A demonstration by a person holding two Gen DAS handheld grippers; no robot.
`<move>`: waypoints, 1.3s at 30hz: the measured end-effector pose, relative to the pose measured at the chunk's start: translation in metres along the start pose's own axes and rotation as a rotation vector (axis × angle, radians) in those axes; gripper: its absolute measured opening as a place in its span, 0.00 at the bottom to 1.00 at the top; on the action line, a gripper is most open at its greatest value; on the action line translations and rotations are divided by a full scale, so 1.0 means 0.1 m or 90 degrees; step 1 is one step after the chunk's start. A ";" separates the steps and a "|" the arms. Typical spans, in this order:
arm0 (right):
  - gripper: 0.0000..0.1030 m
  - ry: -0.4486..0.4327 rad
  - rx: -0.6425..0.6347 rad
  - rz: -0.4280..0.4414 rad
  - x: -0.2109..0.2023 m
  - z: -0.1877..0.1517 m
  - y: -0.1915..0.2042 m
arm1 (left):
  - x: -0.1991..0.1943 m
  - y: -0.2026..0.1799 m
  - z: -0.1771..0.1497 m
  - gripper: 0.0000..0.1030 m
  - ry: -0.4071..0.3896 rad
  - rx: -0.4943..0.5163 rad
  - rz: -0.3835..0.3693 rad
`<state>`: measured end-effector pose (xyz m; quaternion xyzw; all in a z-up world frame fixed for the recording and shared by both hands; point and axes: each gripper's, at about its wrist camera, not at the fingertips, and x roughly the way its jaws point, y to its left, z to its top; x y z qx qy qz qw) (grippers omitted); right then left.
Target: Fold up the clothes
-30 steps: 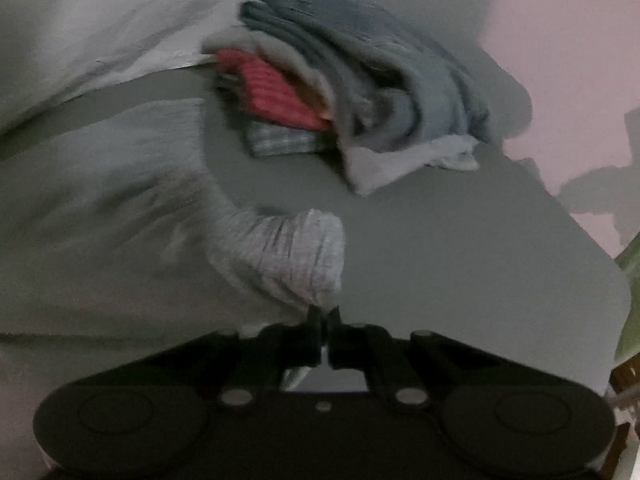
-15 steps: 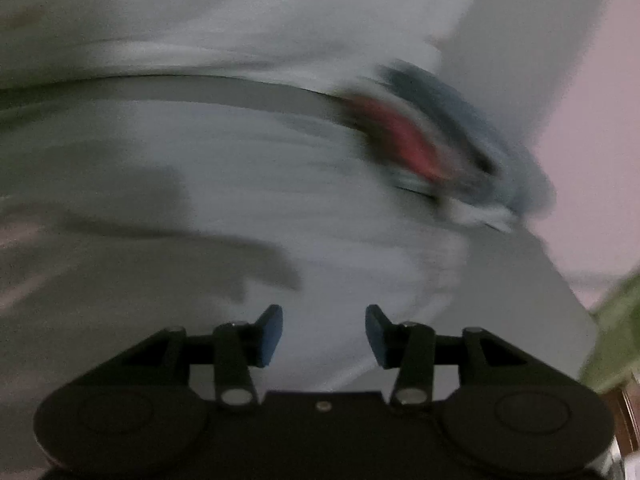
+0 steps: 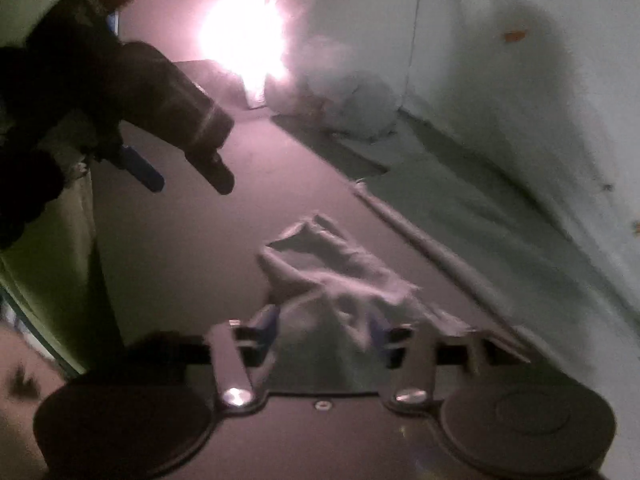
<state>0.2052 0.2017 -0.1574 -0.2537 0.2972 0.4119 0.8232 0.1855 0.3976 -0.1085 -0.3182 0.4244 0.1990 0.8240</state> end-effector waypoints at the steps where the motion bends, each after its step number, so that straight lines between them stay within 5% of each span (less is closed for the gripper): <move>1: 0.49 0.019 0.010 0.000 0.10 0.01 -0.01 | 0.02 0.01 0.00 0.80 0.006 0.007 -0.009; 2: 0.43 0.038 0.018 0.000 0.18 0.01 -0.02 | 0.04 0.01 0.00 0.80 0.012 0.014 -0.018; 4: 0.03 0.077 0.058 -0.005 0.30 -0.06 -0.13 | 0.11 -0.02 -0.01 0.80 0.030 0.030 -0.037; 6: 0.02 0.076 0.147 0.009 0.28 -0.14 -0.33 | 0.17 -0.08 0.00 0.80 0.047 0.050 -0.049; 10: 0.02 0.011 0.455 -0.003 -0.14 -0.40 -1.11 | 0.22 -0.24 0.00 0.80 0.061 0.111 -0.084; 13: 0.04 -0.002 0.697 -0.117 -0.39 -0.99 -1.72 | 0.30 -0.33 0.00 0.80 0.069 0.133 -0.092; 15: 0.09 0.058 0.762 -0.225 -0.47 -1.35 -1.98 | 0.38 -0.40 0.01 0.80 0.078 0.140 -0.099; 17: 0.16 0.088 0.760 -0.285 -0.60 -1.54 -2.05 | 0.46 -0.49 0.03 0.80 0.088 0.153 -0.110; 20: 0.46 0.082 0.743 -0.321 -0.81 -1.64 -1.95 | 0.57 -0.69 0.01 0.80 0.106 0.195 -0.131; 23: 0.44 0.088 0.706 -0.334 -0.84 -1.61 -1.73 | 0.68 -0.93 -0.05 0.80 0.133 0.238 -0.161; 28: 0.44 0.074 0.652 -0.263 -0.81 -1.46 -1.41 | 0.85 -1.38 -0.16 0.80 0.176 0.330 -0.209; 31: 0.45 0.082 0.544 -0.254 -0.74 -1.28 -1.27 | 0.92 -1.56 -0.23 0.80 0.194 0.360 -0.218; 33: 0.58 0.101 0.459 -0.271 -0.67 -1.13 -1.19 | 0.94 -1.61 -0.26 0.80 0.197 0.372 -0.217; 35: 0.60 0.112 0.381 -0.279 -0.59 -1.02 -1.11 | 0.93 -1.63 -0.27 0.80 0.197 0.380 -0.216; 39: 0.60 0.134 0.320 -0.259 -0.44 -0.94 -1.09 | 0.94 -1.65 -0.22 0.80 0.201 0.369 -0.225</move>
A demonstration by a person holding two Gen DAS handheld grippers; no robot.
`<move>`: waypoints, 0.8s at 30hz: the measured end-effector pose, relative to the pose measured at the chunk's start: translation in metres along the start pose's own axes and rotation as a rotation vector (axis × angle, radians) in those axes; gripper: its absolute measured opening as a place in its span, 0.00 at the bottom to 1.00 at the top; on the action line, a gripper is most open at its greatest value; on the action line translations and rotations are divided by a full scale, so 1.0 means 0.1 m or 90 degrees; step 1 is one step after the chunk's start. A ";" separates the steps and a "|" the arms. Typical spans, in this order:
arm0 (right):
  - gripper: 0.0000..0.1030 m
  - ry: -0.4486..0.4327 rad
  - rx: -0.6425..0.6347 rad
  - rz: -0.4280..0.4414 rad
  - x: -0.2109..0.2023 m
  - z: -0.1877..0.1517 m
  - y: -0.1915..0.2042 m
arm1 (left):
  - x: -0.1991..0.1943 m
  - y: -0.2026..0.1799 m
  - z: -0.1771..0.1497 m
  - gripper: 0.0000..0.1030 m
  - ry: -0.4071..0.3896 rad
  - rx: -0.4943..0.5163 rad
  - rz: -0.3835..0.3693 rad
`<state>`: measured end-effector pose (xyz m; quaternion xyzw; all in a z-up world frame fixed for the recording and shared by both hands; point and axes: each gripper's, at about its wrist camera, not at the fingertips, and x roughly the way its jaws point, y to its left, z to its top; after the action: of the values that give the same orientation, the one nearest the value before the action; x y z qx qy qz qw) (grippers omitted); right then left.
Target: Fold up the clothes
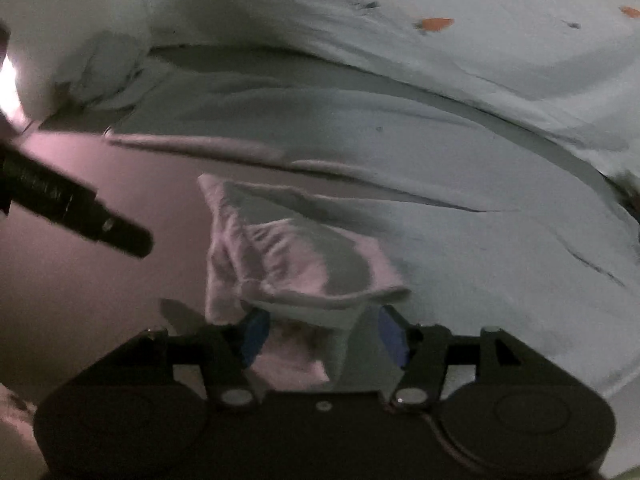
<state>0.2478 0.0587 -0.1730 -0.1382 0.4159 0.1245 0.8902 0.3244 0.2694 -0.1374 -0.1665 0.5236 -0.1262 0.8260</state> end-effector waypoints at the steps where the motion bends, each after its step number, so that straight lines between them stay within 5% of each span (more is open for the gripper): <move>1: 0.60 0.000 -0.023 -0.003 0.03 0.01 0.04 | 0.00 0.02 0.01 0.80 -0.001 -0.007 0.002; 8: 0.57 -0.039 -0.273 -0.065 0.08 -0.01 0.38 | -0.06 0.16 0.05 0.80 -0.012 -0.059 0.016; 11: 0.05 -0.026 -0.337 -0.083 0.15 0.00 0.45 | -0.11 0.21 0.04 0.80 -0.021 -0.070 0.030; 12: 0.04 -0.021 -0.320 -0.067 0.13 0.06 0.42 | -0.14 0.23 0.04 0.80 -0.028 -0.075 0.037; 20: 0.05 -0.139 -0.017 0.221 -0.28 1.18 0.35 | -0.61 0.76 -0.05 0.80 -0.117 -0.220 0.076; 22: 0.17 -0.123 0.008 0.320 -0.26 1.38 0.52 | -0.71 0.92 -0.12 0.80 -0.132 -0.254 0.104; 24: 0.43 -0.092 0.005 0.401 -0.25 1.42 0.74 | -0.78 1.04 -0.19 0.80 -0.139 -0.278 0.133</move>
<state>0.3070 0.1744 -0.0767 0.0102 0.3745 0.4017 0.8356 0.2781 0.3915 -0.1225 -0.2986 0.4607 0.0948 0.8304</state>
